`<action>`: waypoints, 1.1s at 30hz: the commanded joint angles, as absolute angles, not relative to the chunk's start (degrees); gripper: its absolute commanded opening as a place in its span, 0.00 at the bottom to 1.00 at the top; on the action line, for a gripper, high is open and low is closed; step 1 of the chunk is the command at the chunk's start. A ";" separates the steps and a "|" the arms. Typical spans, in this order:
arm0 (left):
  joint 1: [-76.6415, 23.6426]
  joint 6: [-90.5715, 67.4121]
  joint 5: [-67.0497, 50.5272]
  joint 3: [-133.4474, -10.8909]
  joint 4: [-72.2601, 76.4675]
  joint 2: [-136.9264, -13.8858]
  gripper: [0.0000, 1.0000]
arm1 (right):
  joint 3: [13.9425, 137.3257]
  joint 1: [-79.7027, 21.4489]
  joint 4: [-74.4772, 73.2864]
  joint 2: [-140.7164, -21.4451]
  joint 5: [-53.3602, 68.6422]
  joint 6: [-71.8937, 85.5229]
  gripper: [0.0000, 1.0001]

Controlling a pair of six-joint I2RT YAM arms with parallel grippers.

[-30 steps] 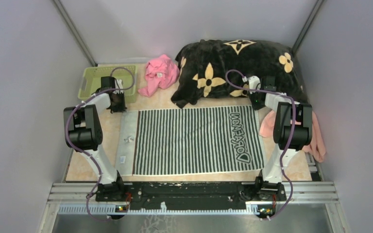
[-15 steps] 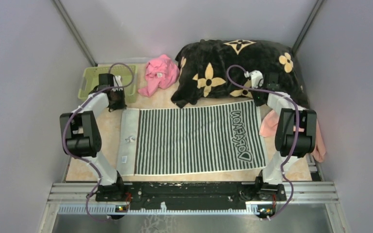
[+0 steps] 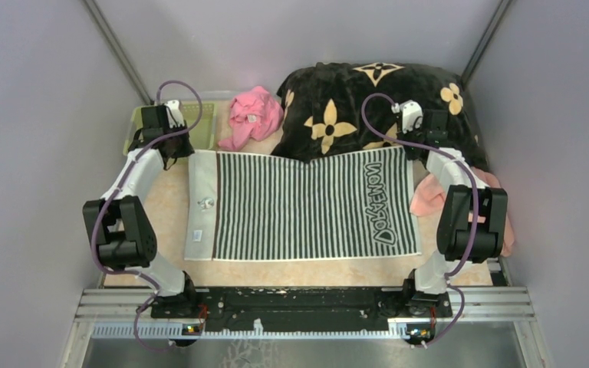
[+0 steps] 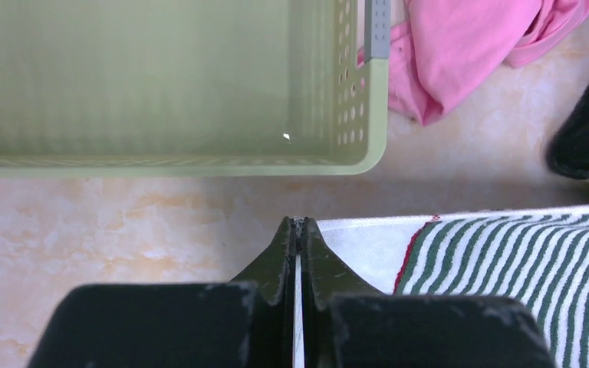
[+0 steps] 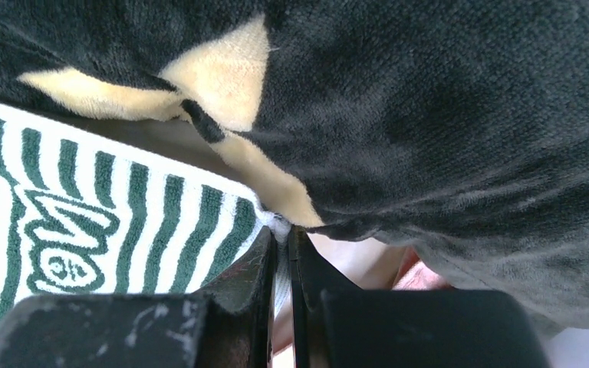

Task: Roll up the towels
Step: Fold the towel at the center of the board.

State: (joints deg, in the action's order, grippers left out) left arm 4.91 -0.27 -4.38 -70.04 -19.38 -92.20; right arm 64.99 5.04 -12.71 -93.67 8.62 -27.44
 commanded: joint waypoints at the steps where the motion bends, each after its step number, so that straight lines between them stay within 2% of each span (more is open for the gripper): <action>1: 6.84 -1.32 -6.27 -71.02 -14.64 -90.38 0.00 | 65.39 5.53 -6.43 -90.26 8.31 -25.86 0.00; 7: 8.87 -2.71 -8.43 -70.74 -13.71 -88.51 0.00 | 64.59 5.71 -6.71 -88.85 8.08 -25.58 0.00; 16: 11.40 -6.57 -7.46 -59.04 -5.68 -80.75 0.00 | 56.62 5.86 -1.08 -82.39 8.25 -20.99 0.00; 33: 12.18 -7.89 -14.88 -70.58 -2.74 -91.39 0.00 | 62.84 6.50 4.26 -87.92 7.73 -23.02 0.00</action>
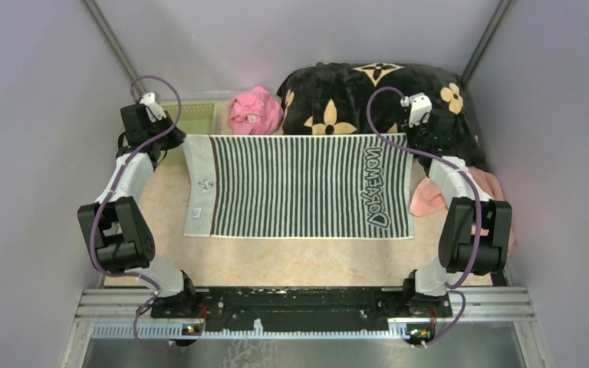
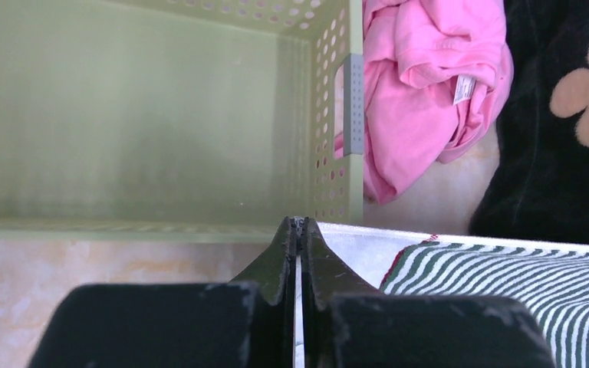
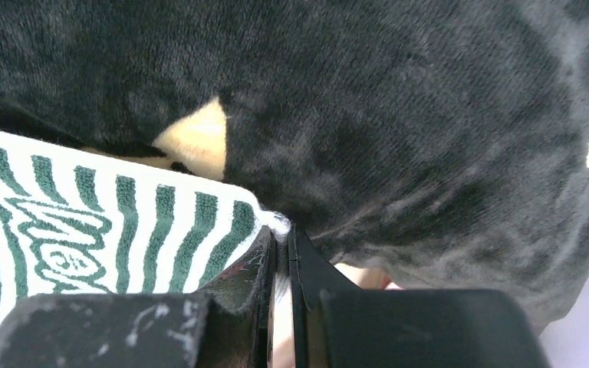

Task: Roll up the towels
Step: Fold the towel at the center of the board.

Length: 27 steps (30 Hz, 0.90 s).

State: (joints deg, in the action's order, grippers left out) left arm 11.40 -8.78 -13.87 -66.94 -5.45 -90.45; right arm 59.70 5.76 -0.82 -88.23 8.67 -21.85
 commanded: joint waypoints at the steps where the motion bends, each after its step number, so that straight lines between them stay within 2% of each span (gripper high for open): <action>1: 12.22 -7.55 -14.88 -70.96 -2.85 -91.55 0.00 | 62.42 6.50 4.71 -87.71 7.77 -23.17 0.00; 15: 13.07 -8.41 -14.77 -61.75 -1.03 -84.13 0.00 | 51.51 6.50 7.52 -80.07 6.65 -22.65 0.00; 27: 13.69 -11.59 -18.61 -72.79 0.05 -90.09 0.00 | 60.43 6.51 12.82 -85.26 7.20 -24.52 0.00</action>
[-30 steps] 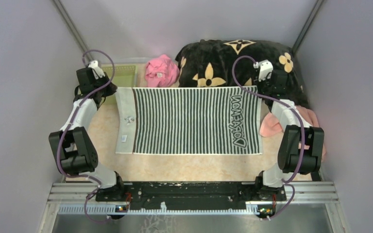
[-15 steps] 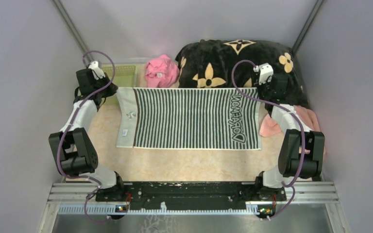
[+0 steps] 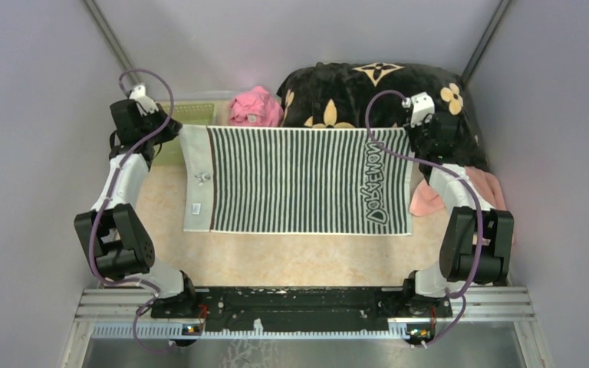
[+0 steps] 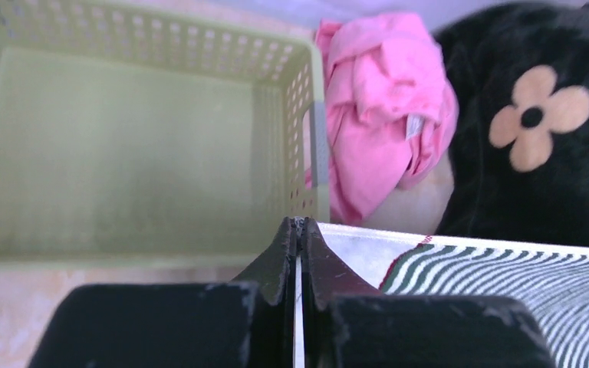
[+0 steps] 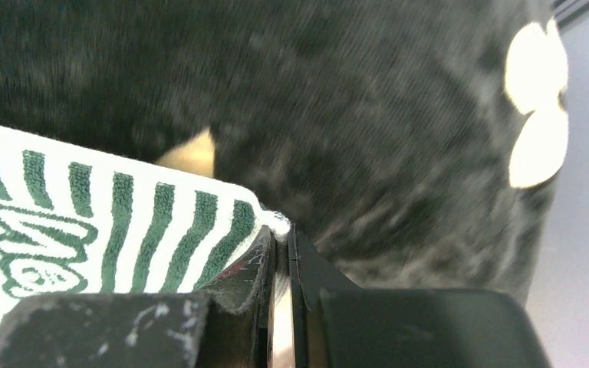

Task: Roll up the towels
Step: Fold the towel at the center of the board.

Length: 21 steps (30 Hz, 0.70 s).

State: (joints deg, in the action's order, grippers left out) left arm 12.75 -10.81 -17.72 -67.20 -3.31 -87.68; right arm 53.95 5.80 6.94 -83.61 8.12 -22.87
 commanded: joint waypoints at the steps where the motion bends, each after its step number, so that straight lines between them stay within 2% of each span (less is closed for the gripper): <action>1: 13.73 -11.65 -18.82 -73.86 0.01 -90.68 0.00 | 61.42 6.46 12.76 -85.87 7.24 -24.86 0.00; 6: 13.72 -11.70 -19.71 -74.53 0.14 -91.82 0.00 | 61.26 6.46 13.33 -86.15 8.07 -25.92 0.00; 21: 16.02 -10.12 -19.81 -60.66 2.14 -83.78 0.00 | 45.20 6.58 18.76 -76.68 7.11 -24.20 0.00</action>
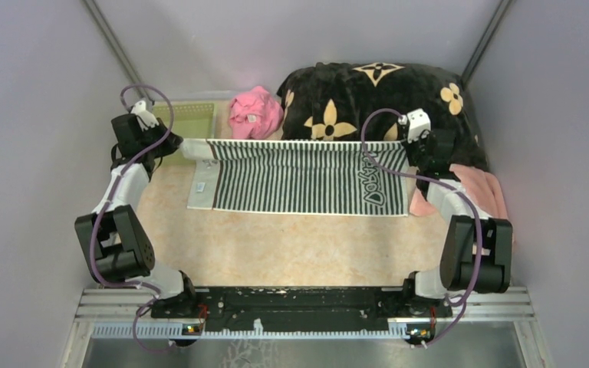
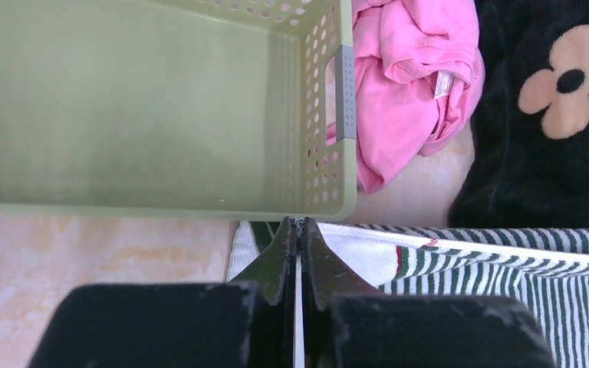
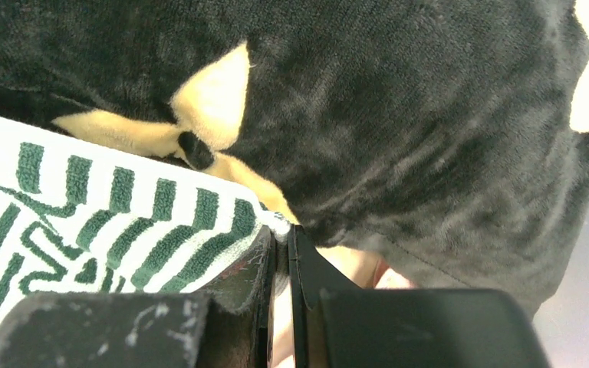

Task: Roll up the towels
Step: Fold the towel at the center of the board.

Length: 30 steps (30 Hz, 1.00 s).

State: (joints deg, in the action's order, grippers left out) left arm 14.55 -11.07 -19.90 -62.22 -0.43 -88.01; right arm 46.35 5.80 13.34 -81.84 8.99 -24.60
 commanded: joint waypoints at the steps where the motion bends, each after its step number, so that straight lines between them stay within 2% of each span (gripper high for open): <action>1: 16.14 -10.31 -19.93 -60.31 2.15 -83.29 0.00 | 44.64 6.59 18.68 -75.85 6.66 -24.25 0.00; 14: 16.79 -12.60 -19.58 -51.28 3.34 -78.11 0.00 | 34.36 6.59 21.79 -68.85 0.76 -20.55 0.00; 24: 16.96 -12.05 -18.79 -52.81 2.04 -73.63 0.00 | 34.38 6.57 21.35 -63.84 1.86 -19.52 0.00; 30: 17.01 -12.33 -18.89 -50.96 3.14 -75.27 0.00 | 32.84 6.52 22.58 -64.93 2.26 -18.98 0.00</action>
State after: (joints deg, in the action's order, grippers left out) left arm 15.92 -12.45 -20.27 -51.07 1.45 -74.41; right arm 33.30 5.80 18.31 -65.25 4.10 -19.75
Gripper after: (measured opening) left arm 0.009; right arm 0.070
